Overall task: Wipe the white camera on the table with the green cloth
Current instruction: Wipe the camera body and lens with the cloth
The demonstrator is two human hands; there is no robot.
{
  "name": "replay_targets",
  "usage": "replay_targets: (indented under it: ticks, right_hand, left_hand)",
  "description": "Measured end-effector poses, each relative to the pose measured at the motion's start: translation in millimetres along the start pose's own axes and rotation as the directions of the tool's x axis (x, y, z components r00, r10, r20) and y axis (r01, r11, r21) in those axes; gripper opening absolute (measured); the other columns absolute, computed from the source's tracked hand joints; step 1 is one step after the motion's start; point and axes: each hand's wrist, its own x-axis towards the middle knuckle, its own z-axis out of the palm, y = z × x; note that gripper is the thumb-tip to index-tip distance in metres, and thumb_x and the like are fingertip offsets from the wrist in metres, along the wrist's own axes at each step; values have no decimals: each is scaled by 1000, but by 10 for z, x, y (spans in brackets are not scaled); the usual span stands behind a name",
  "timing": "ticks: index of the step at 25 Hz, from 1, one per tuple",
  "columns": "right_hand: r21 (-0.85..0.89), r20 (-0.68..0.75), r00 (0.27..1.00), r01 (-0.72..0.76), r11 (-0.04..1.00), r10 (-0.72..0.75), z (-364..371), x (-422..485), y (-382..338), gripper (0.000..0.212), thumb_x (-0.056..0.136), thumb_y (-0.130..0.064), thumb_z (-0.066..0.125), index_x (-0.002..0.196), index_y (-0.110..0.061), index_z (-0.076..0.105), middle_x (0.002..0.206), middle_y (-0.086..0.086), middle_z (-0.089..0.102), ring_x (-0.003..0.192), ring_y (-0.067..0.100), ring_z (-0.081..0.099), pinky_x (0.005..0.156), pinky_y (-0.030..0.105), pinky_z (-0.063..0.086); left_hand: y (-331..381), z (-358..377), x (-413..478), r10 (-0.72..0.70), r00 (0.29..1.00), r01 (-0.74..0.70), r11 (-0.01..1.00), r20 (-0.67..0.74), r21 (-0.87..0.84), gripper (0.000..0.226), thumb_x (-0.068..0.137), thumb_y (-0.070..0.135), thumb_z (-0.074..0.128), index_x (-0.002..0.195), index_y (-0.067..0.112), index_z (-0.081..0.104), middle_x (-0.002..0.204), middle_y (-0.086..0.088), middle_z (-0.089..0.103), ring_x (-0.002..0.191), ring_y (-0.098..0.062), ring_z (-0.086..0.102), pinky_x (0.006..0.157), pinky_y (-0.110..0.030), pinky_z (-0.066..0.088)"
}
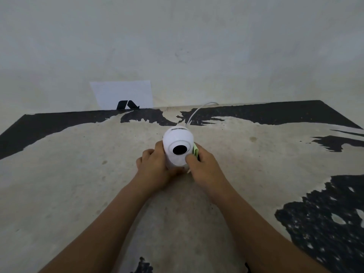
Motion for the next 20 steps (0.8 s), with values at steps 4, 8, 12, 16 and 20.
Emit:
replay_targets:
  ticks: [4,8,12,16,20]
  right_hand:
    - [87,-32,996,89,992,-87,61,5,-84,61,84,-43,50,142,-29,38,138,-3,53,122,15,52,100,35,47]
    - [-48,-49,983,174,983,-177,37,108,-243,59,91,-41,50,146,-32,29,150,-7,39,124,4,37,105,29,38]
    - [121,8,1000,-18,992,17,95,109,-117,61,91,-50,48,145,-29,30,144,3,47,124,21,49,102,39,45]
    - [41,-22,1000,7,999,-6,153,-81,-108,78,87,-57,47,151,-26,15,154,3,33,136,21,38,108,33,35]
    - [-138,-18,984,172,975,-176,81,-25,-282,78,88,-56,45,152,-25,12,160,-3,19,144,16,24,108,27,23]
  left_hand:
    - [3,-24,-2,26,1000,-26,999,8,46,84,73,51,68,138,21,25,135,-8,46,124,-28,34,95,-37,26]
    - [12,-25,12,23,999,-24,997,24,68,86,74,53,66,140,23,22,138,-7,44,124,-28,35,98,-38,28]
    - [-33,-16,24,34,999,-35,997,14,63,88,72,57,65,140,24,22,137,-7,46,121,-28,38,92,-36,27]
    - [-26,7,54,1,999,-4,996,40,91,77,74,57,59,134,24,26,132,-6,48,120,-28,37,86,-37,25]
    - [-73,35,97,-10,996,-2,991,86,131,81,67,66,48,137,32,26,135,-4,43,116,-28,37,82,-38,23]
